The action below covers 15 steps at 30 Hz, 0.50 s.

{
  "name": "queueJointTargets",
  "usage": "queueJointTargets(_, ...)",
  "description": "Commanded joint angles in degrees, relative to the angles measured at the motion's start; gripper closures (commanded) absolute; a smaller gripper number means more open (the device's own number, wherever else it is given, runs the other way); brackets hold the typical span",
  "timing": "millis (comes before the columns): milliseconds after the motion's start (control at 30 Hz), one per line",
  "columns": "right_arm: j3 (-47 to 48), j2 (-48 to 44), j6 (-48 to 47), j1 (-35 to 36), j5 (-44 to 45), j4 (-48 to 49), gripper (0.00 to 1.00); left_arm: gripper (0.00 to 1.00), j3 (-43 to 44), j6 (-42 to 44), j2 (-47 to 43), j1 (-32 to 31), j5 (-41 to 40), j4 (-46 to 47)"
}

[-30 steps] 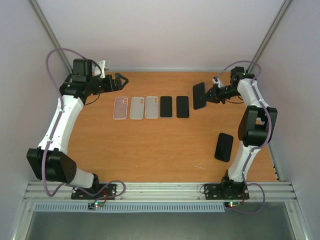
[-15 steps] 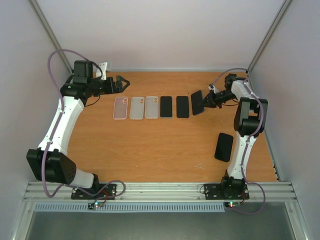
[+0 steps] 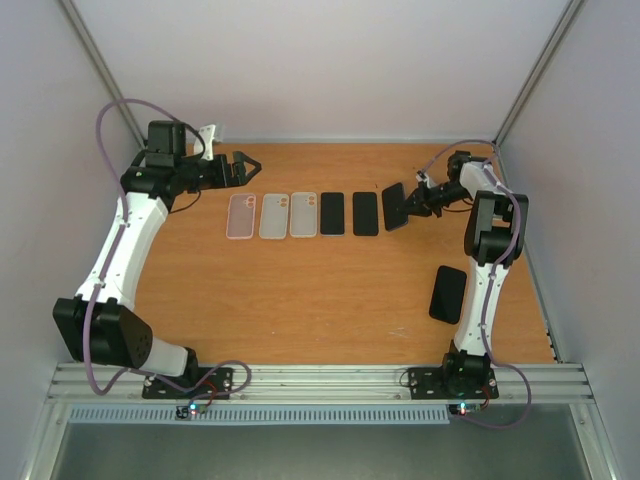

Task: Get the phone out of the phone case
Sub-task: Place the phone at the center of the board.

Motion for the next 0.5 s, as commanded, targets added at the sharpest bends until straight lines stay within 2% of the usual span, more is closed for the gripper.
queueJointTargets(0, 2.6, 1.1, -1.1, -0.7, -2.5, -0.6, 0.96, 0.01, 1.1, 0.8, 0.6, 0.1, 1.1, 2.0)
queueJointTargets(267, 2.8, 1.9, -1.5, -1.0, -2.0, -1.3, 0.90, 0.01, 1.3, 0.6, 1.3, 0.1, 1.2, 2.1)
queueJointTargets(467, 2.7, 1.6, -2.8, -1.1, -3.9, -3.2, 0.96, 0.01, 1.3, 0.4, 1.5, 0.1, 1.3, 2.2)
